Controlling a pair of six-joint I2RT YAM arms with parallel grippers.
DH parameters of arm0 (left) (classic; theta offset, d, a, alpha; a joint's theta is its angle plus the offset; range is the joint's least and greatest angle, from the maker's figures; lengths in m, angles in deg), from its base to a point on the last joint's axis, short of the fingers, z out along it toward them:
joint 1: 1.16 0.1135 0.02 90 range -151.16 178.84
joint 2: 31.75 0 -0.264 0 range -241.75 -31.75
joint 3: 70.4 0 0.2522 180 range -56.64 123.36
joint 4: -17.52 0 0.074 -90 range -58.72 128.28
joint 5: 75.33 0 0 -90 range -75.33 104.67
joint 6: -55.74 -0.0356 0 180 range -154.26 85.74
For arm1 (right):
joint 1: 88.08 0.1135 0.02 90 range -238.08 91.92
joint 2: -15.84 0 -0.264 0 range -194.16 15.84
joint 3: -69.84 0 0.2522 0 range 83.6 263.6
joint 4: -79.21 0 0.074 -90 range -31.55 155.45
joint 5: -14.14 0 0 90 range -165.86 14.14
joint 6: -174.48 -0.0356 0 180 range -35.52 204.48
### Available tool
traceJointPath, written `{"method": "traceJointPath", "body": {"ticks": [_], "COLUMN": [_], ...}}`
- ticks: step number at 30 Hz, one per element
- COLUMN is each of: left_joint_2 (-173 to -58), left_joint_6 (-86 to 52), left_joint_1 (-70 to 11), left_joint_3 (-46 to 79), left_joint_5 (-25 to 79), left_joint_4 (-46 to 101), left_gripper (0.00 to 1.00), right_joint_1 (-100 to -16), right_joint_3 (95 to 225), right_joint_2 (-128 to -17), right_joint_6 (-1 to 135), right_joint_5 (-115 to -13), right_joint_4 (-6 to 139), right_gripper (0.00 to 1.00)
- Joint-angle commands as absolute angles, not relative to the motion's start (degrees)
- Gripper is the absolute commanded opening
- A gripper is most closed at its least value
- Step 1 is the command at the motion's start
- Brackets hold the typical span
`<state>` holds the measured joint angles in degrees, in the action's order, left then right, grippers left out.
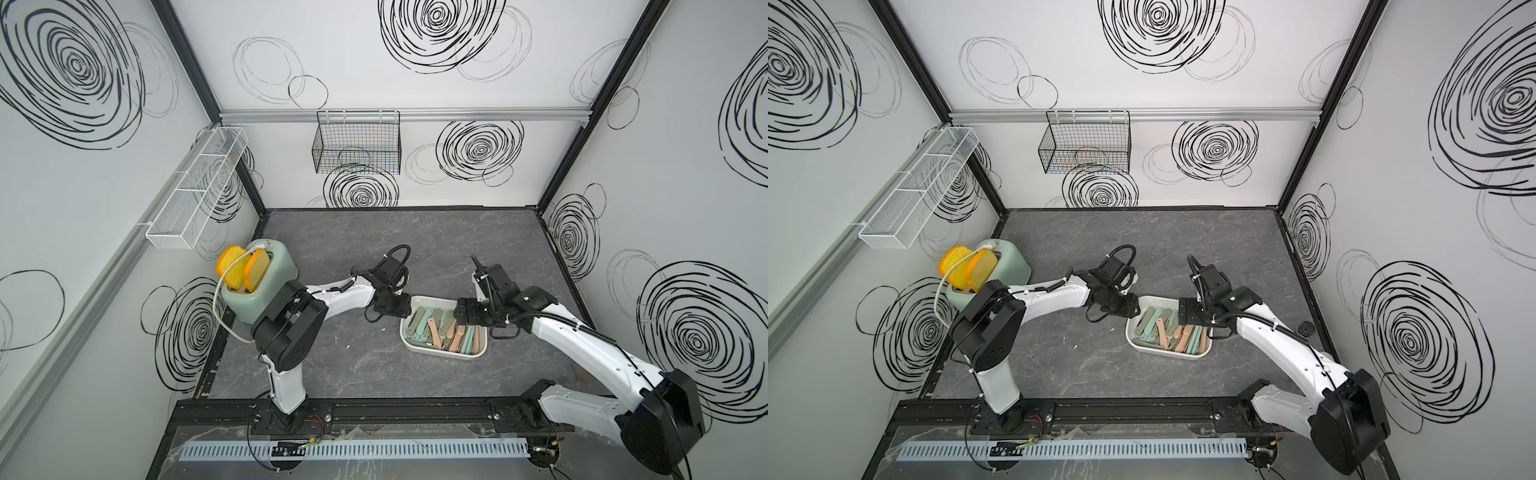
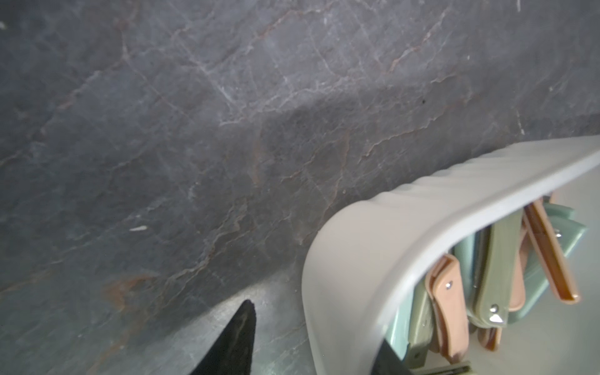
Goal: Take the fruit knife out of the storage box
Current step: Move the storage box to the center of the board.
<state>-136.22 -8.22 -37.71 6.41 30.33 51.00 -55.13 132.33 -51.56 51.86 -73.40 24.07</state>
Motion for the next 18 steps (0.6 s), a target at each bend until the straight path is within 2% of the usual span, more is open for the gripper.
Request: {"method": "traceJointPath", "body": {"ticks": [1, 8, 18], "left_joint_2": [-134.1, -129.3, -122.8], "left_joint_6": [-3.1, 4.6, 20.8], "left_joint_1": [-35.4, -33.1, -31.2], "left_joint_3": [3.2, -4.8, -17.9], "left_joint_5": [31.6, 31.8, 33.3], "left_joint_4": [47.4, 40.5, 25.6], "left_gripper": [0.42, 0.33, 0.31], "right_joint_1": [-54.2, -53.3, -51.6], "right_joint_3": [132.9, 135.4, 142.3], "right_joint_2": [-54.7, -63.7, -73.9], "right_joint_6": [52.6, 53.5, 54.9], "right_joint_5": [-70.5, -67.8, -67.3], "right_joint_4": [26.2, 27.5, 28.2], "right_gripper": [0.78, 0.64, 0.61]}}
